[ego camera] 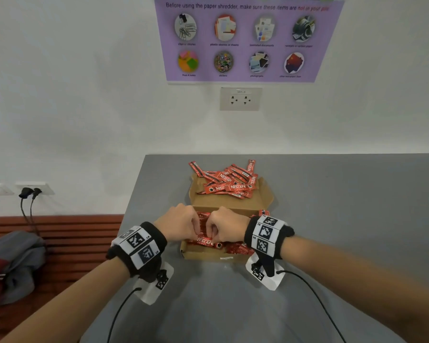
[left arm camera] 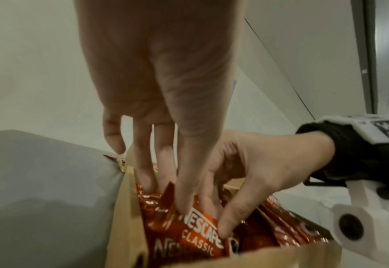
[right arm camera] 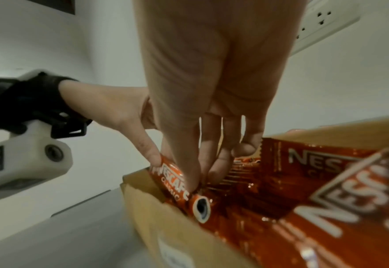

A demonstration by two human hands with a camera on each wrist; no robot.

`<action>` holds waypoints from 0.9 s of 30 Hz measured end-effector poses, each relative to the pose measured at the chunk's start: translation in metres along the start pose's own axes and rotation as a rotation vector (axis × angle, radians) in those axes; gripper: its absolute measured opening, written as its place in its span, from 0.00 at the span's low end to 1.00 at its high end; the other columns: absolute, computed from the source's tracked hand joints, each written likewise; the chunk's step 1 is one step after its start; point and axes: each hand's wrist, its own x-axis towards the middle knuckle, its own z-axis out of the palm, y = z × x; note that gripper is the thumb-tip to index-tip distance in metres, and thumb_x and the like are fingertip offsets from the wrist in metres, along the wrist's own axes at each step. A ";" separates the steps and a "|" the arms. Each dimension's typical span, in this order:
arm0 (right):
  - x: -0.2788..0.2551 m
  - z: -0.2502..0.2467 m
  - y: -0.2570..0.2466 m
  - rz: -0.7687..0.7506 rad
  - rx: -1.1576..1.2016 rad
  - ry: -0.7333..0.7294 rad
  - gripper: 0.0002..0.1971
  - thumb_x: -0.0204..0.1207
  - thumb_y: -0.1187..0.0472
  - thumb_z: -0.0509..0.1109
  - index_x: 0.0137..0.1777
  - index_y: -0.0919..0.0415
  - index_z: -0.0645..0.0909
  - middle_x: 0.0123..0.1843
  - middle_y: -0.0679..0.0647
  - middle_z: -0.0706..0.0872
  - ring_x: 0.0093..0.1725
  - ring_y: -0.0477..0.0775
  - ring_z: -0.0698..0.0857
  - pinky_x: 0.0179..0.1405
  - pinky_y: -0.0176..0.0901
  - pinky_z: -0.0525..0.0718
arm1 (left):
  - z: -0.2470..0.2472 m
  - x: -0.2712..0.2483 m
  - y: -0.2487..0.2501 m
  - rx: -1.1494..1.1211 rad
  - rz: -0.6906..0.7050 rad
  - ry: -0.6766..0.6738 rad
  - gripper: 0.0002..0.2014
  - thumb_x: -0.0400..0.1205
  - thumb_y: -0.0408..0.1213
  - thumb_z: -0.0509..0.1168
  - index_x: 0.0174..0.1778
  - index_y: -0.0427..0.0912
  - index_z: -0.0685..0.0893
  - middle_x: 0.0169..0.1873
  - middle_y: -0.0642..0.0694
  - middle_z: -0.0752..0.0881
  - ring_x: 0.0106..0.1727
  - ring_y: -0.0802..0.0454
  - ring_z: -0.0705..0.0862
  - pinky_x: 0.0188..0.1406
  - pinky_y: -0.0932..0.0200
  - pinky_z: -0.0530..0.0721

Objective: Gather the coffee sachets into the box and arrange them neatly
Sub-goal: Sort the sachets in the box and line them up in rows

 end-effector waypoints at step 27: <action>-0.004 0.015 -0.006 0.014 -0.347 0.035 0.05 0.70 0.70 0.66 0.42 0.63 0.82 0.46 0.60 0.86 0.46 0.63 0.84 0.39 0.50 0.80 | 0.026 0.013 0.009 0.399 -0.011 -0.003 0.03 0.79 0.35 0.59 0.44 0.44 0.79 0.46 0.45 0.85 0.51 0.45 0.82 0.57 0.49 0.69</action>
